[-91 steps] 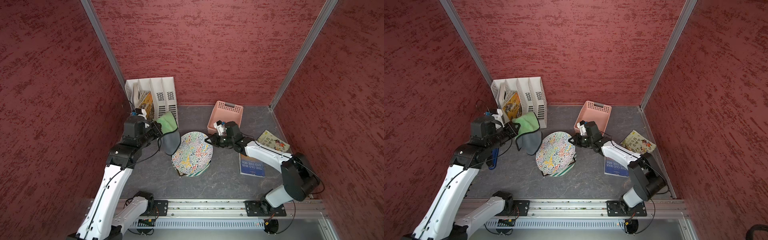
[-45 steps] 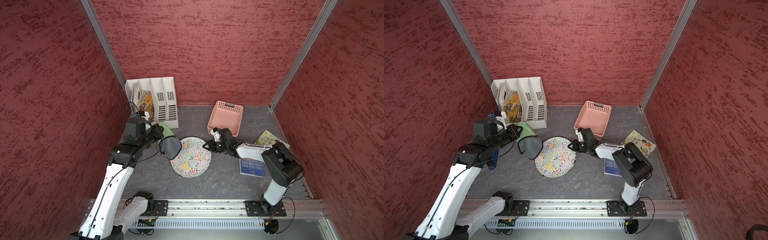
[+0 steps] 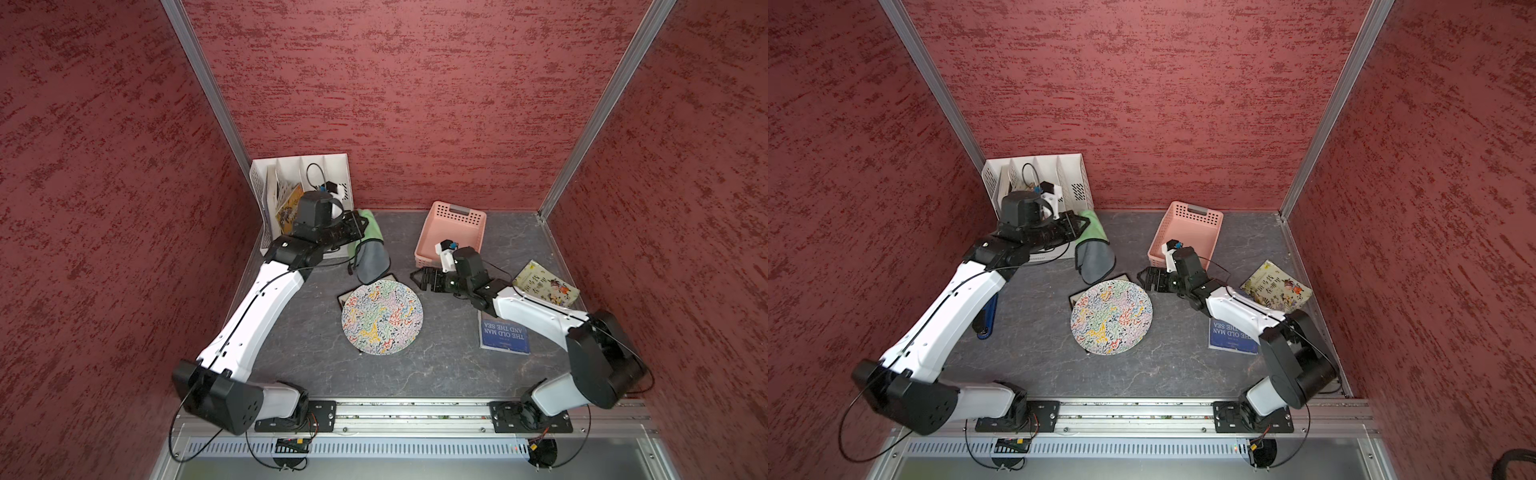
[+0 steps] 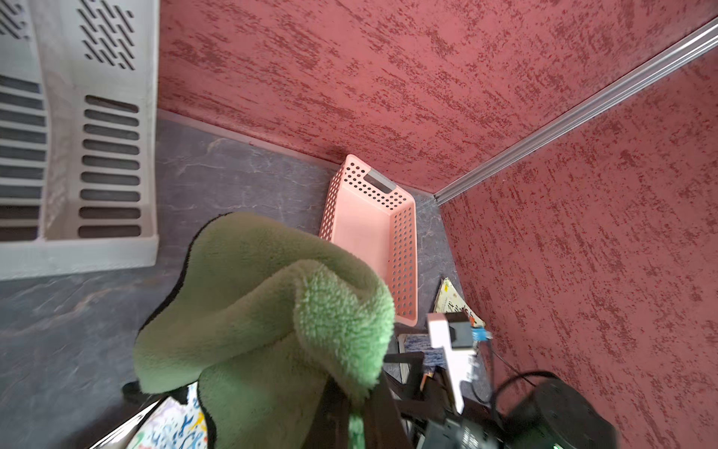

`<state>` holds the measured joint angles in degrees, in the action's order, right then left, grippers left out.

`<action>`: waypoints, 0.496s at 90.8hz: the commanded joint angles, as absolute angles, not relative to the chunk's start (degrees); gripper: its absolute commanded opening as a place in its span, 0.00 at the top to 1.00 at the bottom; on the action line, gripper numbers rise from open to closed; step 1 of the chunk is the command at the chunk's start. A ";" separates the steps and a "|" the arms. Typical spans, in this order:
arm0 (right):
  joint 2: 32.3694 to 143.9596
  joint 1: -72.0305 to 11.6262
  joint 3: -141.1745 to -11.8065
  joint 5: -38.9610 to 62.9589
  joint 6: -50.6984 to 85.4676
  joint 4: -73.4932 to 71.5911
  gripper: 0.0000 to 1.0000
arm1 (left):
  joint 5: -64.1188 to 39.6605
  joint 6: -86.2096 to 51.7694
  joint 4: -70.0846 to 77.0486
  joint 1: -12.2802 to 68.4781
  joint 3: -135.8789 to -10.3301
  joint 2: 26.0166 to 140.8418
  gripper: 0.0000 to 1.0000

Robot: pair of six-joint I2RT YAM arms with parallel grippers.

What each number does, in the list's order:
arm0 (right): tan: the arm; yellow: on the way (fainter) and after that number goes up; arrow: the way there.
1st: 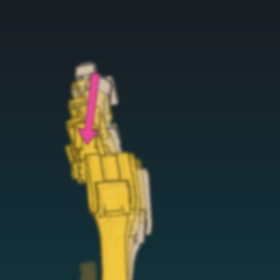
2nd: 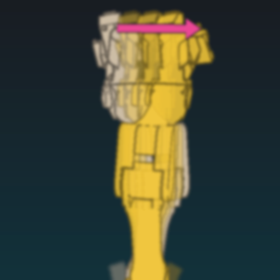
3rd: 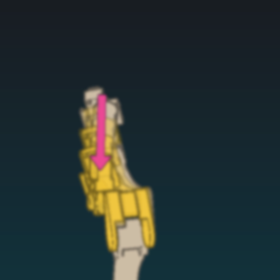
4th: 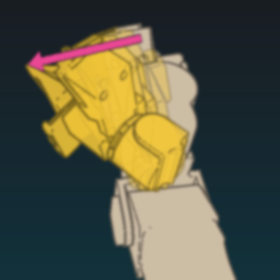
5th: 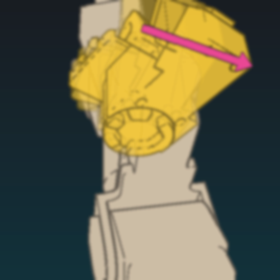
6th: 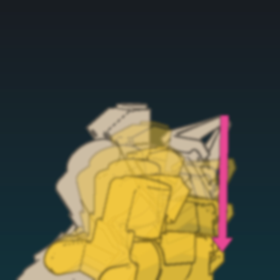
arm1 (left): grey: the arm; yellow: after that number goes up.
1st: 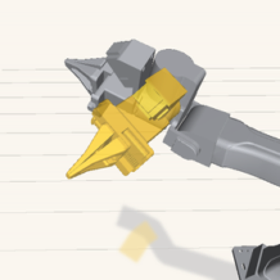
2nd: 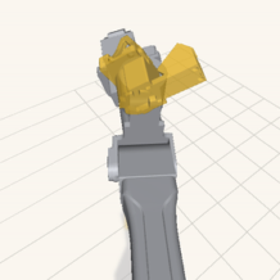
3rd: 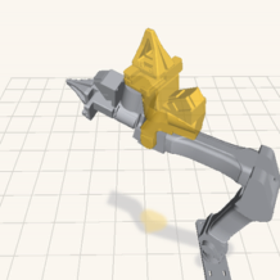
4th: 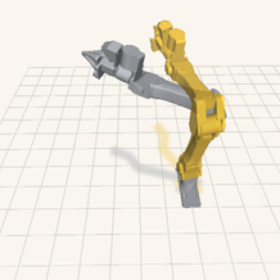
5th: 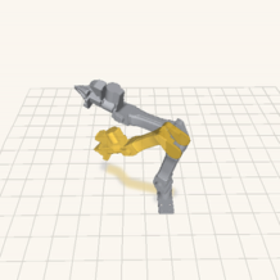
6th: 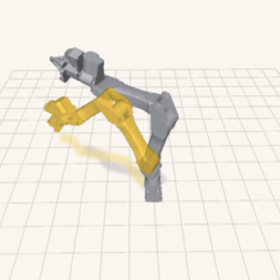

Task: Wipe the wet plate dry
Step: Place the towel at the center of the board.

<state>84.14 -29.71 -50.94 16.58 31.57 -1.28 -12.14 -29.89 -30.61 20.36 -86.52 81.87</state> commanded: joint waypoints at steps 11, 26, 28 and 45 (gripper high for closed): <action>75.66 -26.61 -52.90 6.25 28.73 9.44 0.02 | -5.65 -27.24 -24.64 20.20 -100.95 100.20 0.87; 69.10 -22.25 -51.06 0.73 27.62 16.47 0.02 | 1.14 -28.90 -23.63 20.69 -94.39 101.68 0.07; 68.10 -21.65 -50.58 0.69 27.36 16.99 0.01 | 2.04 -29.46 -22.69 20.73 -92.42 100.76 0.02; 60.98 -17.16 -45.87 -4.52 25.37 21.56 0.01 | 10.35 -25.67 -16.17 21.02 -76.65 88.36 0.00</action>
<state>64.29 -19.27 -48.95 2.22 27.73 15.97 2.85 -29.58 -22.50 20.62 -81.91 97.34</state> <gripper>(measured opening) 0.985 0.996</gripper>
